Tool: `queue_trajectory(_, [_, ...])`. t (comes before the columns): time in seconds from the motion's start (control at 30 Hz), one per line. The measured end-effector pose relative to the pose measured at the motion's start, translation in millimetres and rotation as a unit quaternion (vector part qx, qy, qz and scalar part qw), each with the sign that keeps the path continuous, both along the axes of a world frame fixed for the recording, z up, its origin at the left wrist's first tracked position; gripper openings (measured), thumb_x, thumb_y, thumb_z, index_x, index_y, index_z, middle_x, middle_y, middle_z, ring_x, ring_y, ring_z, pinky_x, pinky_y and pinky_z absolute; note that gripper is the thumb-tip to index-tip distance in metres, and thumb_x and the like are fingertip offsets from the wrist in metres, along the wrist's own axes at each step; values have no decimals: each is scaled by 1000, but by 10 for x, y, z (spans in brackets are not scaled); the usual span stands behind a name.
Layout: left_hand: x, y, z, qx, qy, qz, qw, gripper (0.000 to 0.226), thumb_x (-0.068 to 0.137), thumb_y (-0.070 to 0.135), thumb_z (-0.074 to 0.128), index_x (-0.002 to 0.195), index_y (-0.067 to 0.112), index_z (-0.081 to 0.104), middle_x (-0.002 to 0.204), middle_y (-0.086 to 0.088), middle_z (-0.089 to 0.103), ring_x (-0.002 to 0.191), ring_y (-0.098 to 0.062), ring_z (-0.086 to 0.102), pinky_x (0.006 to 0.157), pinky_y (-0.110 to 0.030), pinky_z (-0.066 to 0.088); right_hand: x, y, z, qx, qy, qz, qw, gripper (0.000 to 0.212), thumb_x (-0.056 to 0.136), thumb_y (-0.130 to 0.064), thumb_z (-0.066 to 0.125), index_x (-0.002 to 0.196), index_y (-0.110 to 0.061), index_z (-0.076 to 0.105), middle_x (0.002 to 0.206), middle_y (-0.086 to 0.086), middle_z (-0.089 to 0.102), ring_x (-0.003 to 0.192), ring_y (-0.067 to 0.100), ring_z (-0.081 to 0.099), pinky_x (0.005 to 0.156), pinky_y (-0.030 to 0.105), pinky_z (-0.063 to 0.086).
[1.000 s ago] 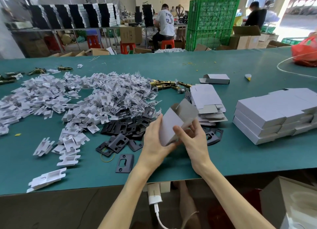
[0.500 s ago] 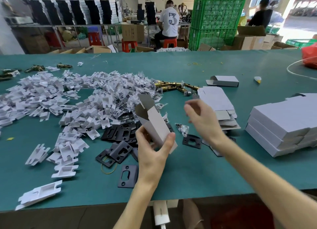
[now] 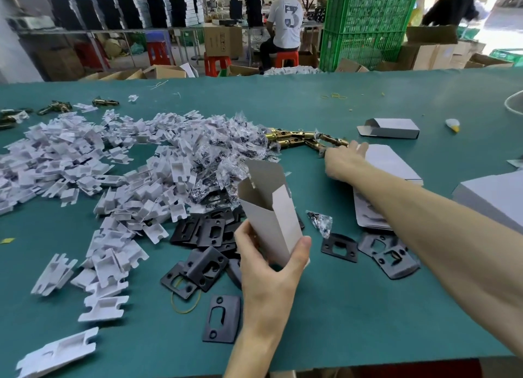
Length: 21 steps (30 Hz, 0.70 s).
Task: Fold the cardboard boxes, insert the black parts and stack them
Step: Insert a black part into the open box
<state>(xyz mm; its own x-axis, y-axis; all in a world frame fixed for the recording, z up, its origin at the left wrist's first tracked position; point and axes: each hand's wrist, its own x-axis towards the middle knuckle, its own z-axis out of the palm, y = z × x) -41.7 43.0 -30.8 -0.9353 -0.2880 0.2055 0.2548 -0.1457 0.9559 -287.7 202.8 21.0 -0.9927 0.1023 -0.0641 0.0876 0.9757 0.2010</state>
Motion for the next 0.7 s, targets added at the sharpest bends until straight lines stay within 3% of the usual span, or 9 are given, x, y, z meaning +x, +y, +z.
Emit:
queue_trajectory(0.13, [21, 6, 27, -12, 0, 2, 1000, 66, 76, 27, 89, 128, 25, 47, 107, 28, 66, 102, -1, 68, 71, -11, 56, 86, 24, -63, 58, 25, 25, 998, 45, 92, -11, 45, 135, -18, 52, 138, 16, 50, 129, 35, 34, 107, 49, 25])
queue_trajectory(0.4, [22, 2, 14, -50, -12, 17, 999, 59, 82, 25, 87, 123, 32, 46, 106, 32, 65, 101, 3, 66, 77, -11, 54, 482, -122, -128, 154, 14, 71, 985, 31, 87, -12, 60, 117, -12, 66, 141, 28, 40, 134, 41, 28, 110, 49, 26])
queue_trajectory(0.63, [16, -10, -12, -59, -27, 30, 997, 63, 81, 27, 88, 128, 27, 46, 114, 15, 66, 102, 4, 66, 82, -12, 52, 701, -235, -68, 222, 39, 118, 967, 34, 90, -24, 62, 122, -15, 58, 120, 4, 61, 120, 27, 45, 102, 36, 37])
queue_trajectory(0.7, [16, -8, -8, -58, -28, 32, 997, 64, 81, 26, 88, 129, 25, 45, 117, 12, 65, 102, 5, 65, 83, -11, 51, 734, -264, -55, 212, 36, 120, 969, 39, 90, -25, 64, 126, -15, 53, 120, 4, 61, 117, 26, 49, 96, 33, 41])
